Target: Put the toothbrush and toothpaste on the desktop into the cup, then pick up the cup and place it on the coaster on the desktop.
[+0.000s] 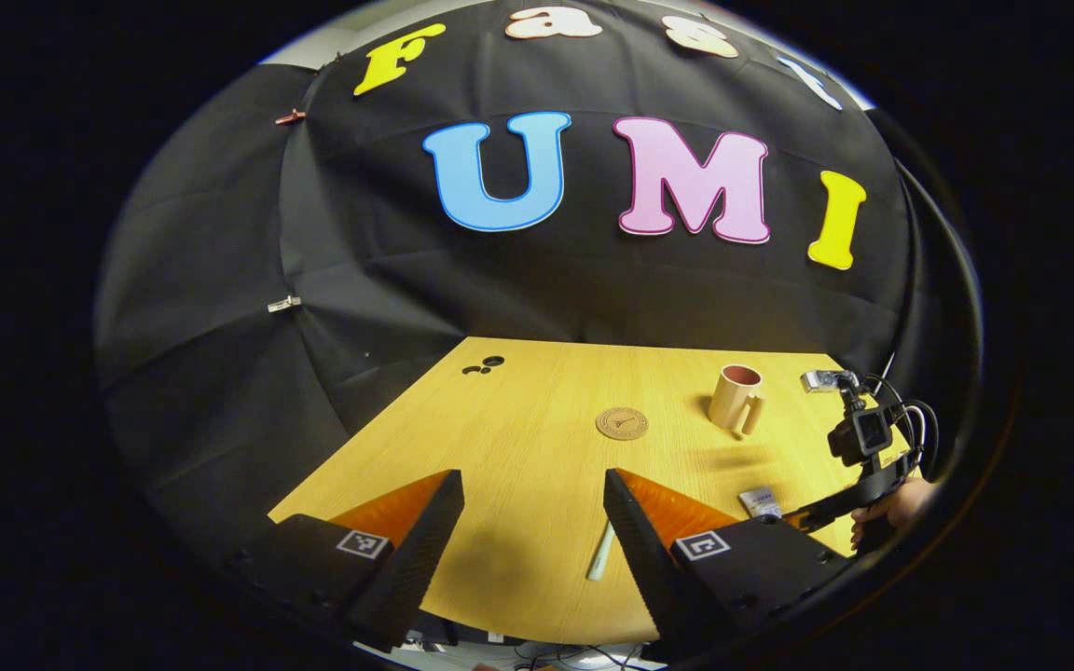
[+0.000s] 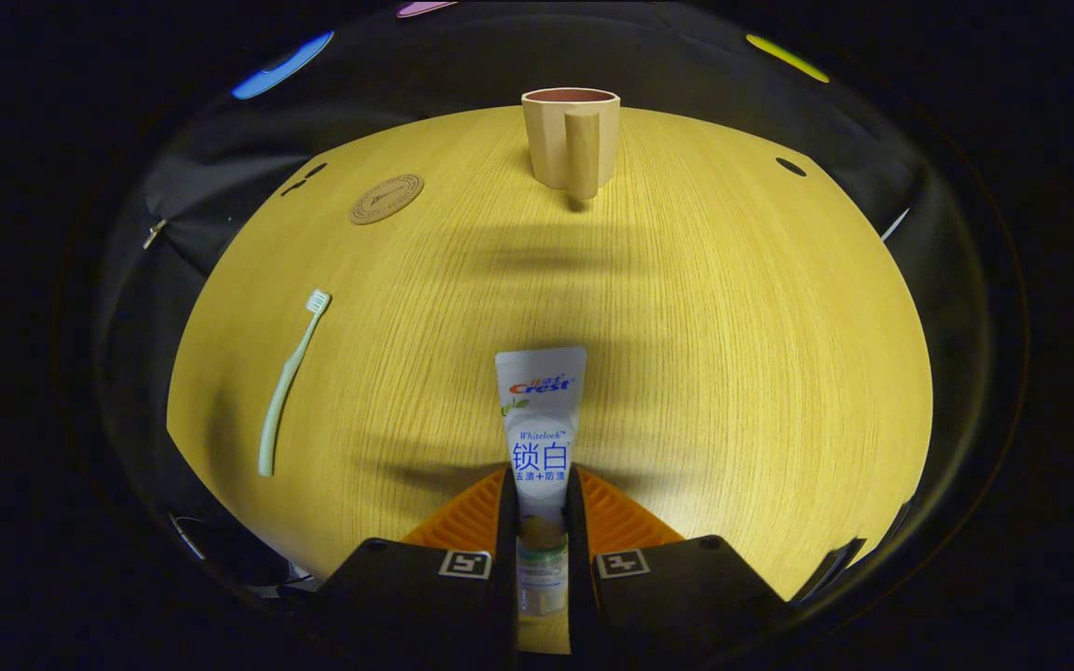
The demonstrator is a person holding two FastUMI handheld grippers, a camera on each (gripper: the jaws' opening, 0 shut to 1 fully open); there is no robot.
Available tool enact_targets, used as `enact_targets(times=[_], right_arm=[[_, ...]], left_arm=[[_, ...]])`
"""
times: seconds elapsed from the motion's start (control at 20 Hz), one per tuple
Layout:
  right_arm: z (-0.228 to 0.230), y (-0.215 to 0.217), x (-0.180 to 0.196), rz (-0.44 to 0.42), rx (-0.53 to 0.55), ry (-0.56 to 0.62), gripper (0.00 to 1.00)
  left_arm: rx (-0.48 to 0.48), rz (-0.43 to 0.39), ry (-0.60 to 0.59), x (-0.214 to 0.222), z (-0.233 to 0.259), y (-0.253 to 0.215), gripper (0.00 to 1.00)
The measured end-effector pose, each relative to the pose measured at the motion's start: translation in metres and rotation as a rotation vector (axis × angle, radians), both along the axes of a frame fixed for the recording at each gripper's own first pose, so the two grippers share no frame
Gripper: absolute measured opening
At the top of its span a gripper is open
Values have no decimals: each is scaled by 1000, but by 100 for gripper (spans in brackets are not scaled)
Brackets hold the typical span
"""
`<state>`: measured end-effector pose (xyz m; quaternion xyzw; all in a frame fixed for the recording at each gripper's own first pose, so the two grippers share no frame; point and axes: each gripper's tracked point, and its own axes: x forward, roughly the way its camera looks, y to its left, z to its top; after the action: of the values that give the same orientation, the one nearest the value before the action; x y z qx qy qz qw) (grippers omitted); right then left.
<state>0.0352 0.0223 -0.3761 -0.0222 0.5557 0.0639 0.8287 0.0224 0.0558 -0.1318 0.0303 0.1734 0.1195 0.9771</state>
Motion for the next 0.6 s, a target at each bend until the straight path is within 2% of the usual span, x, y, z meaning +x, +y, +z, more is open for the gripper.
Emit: enact_targets(times=[0.05, 0.15, 0.25, 0.45, 0.6], right_arm=[[2, 0, 2, -13, 26, -9, 26], [2, -1, 2, -17, 57, 0, 18], [3, -8, 2, 1, 40, -11, 18], [32, -25, 0, -10, 69, -68, 17], [59, -40, -1, -44, 83, -117, 17]], left_arm=[[2, 2, 9, 1, -2, 1, 96], [0, 3, 24, 5, -7, 3, 96], [-22, -10, 41, 13, -14, 2, 96], [-72, -83, 87, 37, -32, -4, 96], [-75, -144, 146, 61, -53, -10, 96]])
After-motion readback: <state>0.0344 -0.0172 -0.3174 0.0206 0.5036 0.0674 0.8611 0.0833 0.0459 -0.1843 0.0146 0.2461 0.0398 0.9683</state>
